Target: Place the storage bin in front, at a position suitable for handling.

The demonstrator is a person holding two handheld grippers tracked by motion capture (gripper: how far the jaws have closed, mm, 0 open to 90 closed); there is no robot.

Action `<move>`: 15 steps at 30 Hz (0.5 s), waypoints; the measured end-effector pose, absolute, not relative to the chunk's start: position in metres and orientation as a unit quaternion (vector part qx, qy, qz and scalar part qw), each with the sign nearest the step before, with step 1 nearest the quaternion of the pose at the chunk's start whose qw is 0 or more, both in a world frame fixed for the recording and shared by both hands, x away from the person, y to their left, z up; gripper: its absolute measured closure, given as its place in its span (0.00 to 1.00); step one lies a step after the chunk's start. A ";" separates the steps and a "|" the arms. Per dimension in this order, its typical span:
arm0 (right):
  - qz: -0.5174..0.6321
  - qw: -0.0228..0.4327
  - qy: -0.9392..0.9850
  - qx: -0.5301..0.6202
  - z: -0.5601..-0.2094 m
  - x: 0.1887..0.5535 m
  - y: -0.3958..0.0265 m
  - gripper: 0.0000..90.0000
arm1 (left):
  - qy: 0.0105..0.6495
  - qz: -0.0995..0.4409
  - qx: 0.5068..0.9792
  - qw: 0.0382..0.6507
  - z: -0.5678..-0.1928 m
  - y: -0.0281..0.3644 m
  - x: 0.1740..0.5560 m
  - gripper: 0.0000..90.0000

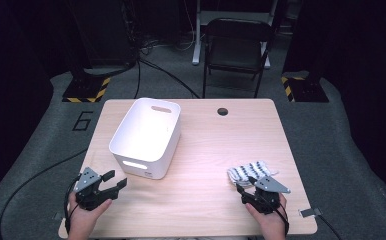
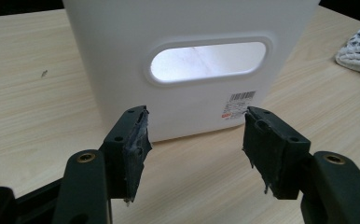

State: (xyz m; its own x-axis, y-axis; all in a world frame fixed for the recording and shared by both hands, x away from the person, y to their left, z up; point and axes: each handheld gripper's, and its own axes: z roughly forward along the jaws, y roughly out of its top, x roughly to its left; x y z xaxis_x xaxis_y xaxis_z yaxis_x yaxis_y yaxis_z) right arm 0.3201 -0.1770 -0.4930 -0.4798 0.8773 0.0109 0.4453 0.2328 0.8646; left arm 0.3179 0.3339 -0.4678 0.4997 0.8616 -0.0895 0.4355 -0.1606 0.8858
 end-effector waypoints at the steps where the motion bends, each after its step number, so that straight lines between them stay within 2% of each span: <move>1: 0.428 0.254 0.747 0.441 -0.492 0.320 -0.176 0.49 | 0.446 0.227 0.727 0.470 -0.468 0.334 0.318 0.45; 6: 0.406 0.273 0.753 0.440 -0.491 0.317 -0.175 0.50 | 0.446 0.210 0.732 0.470 -0.473 0.334 0.321 0.47; 10: 0.407 0.253 0.747 0.460 -0.491 0.319 -0.179 0.50 | 0.453 0.207 0.734 0.462 -0.476 0.335 0.324 0.47; 15: 0.396 0.254 0.746 0.470 -0.493 0.326 -0.182 0.50 | 0.453 0.207 0.733 0.463 -0.477 0.335 0.324 0.49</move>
State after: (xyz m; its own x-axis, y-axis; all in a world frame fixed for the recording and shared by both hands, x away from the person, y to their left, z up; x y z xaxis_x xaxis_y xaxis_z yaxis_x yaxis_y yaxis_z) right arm 0.3256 -0.1816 -0.4928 -0.4283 0.9036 -0.0072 0.5006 0.2439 0.8306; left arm 0.3239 0.3354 -0.4770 0.5038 0.8561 -0.1153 0.4723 -0.1612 0.8666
